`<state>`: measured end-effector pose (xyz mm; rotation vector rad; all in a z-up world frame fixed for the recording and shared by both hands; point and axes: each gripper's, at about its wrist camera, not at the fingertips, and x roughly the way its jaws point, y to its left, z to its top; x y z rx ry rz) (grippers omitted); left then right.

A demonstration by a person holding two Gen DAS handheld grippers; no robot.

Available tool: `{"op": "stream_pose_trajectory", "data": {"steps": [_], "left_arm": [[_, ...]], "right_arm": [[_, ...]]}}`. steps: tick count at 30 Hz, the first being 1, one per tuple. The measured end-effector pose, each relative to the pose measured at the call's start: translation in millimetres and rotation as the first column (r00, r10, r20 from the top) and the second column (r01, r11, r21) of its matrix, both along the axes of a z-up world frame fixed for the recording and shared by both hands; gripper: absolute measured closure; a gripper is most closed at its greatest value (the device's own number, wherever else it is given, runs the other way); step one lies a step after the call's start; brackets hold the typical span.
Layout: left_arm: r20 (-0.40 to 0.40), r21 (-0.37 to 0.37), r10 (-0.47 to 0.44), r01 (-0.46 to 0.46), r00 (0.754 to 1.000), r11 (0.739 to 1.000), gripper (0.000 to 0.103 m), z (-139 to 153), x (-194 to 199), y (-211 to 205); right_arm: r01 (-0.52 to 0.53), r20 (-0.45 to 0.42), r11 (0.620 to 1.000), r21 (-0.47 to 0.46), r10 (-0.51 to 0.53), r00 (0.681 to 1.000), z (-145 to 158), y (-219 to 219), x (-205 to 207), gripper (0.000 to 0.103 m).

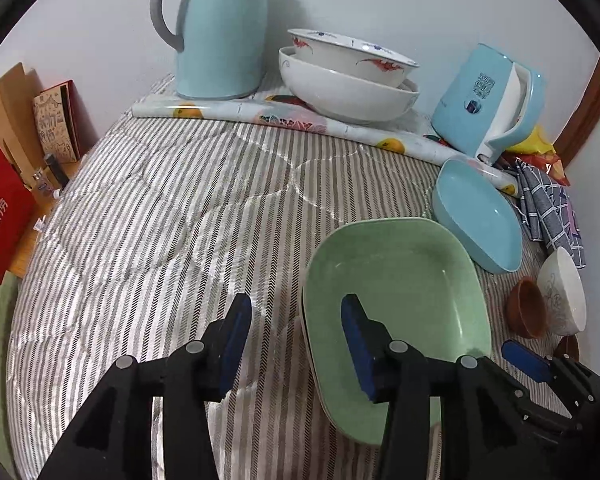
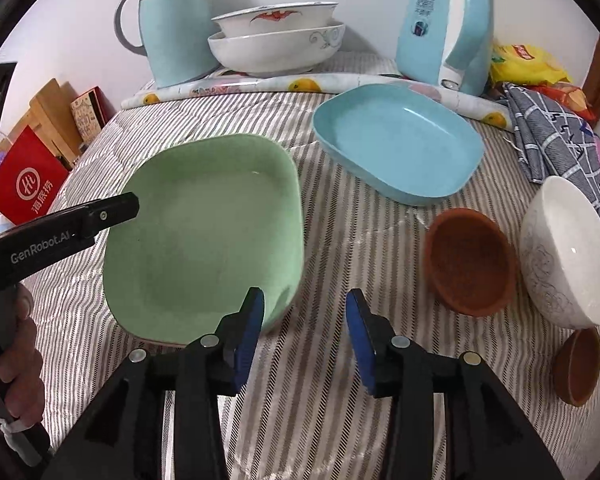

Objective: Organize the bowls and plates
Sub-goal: 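Move both grippers to the rim of the light-blue square plate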

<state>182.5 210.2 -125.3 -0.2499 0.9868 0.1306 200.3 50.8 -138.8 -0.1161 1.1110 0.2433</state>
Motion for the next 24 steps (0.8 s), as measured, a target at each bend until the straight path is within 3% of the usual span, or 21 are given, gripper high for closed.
{"op": "stream_pose_trajectory", "data": {"steps": [12, 24], "left_arm": [[0.069, 0.014, 0.0, -0.001, 0.998, 1.0, 0.058, 40, -10, -28], [0.136, 0.057, -0.004, -0.004, 0.991, 0.998, 0.053, 73, -4, -74]], "right_arm": [[0.026, 0.081, 1.0, 0.018, -0.027, 0.996, 42, -34, -11, 0.048], [0.089, 0.198, 0.996, 0.008, -0.088, 0.976, 88, -77, -9, 0.047]]}}
